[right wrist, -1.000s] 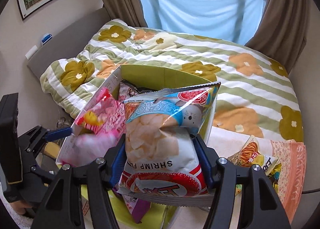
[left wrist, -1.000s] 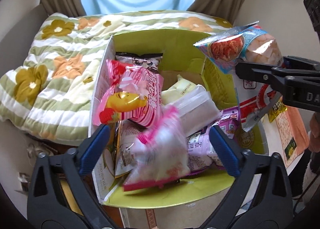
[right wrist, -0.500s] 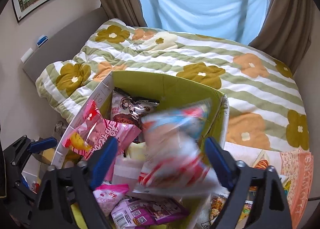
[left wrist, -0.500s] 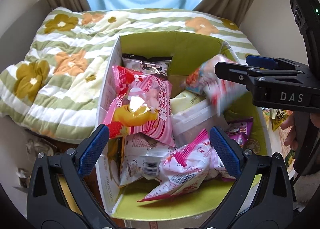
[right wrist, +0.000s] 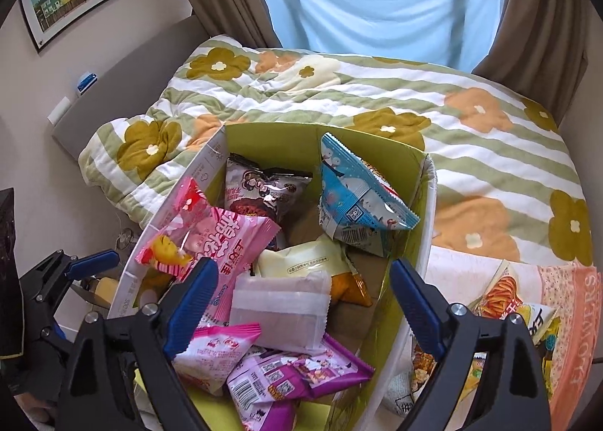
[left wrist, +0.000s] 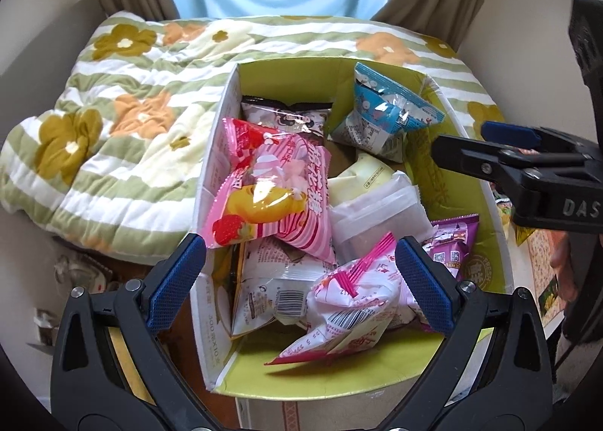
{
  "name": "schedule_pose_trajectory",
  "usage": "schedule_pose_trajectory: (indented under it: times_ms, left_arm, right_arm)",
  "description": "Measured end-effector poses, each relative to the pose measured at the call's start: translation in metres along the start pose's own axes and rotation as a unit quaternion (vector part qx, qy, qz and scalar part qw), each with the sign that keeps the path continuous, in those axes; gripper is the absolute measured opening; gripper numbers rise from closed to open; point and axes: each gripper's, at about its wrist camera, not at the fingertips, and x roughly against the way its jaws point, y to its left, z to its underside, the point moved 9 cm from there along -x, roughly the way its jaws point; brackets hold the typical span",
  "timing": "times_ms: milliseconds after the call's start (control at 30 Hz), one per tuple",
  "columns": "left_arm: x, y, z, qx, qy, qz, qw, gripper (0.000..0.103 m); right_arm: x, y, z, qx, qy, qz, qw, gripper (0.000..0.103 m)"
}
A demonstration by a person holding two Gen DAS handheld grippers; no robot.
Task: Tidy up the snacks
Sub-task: 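Grasp the potato chip bag with the left tool while the right tool grasps the green cracker bag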
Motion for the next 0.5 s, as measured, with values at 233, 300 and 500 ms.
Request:
schedule_pose_trajectory:
  times_ms: [233, 300, 500]
  left_arm:
    - [0.021, -0.012, -0.007, -0.017, -0.024, 0.012, 0.9995, 0.100]
    - [0.026, -0.021, -0.008, -0.027, -0.029, 0.023, 0.9990, 0.100]
    - [0.033, -0.069, -0.011, -0.071, -0.039, 0.068, 0.9944, 0.100]
  right_arm:
    - [0.034, 0.002, 0.006, -0.019, -0.027, 0.006, 0.999, 0.090]
    - [0.044, -0.001, 0.009, -0.025, -0.034, 0.014, 0.999, 0.090]
    - [0.083, -0.020, 0.026, -0.056, -0.059, 0.051, 0.995, 0.090]
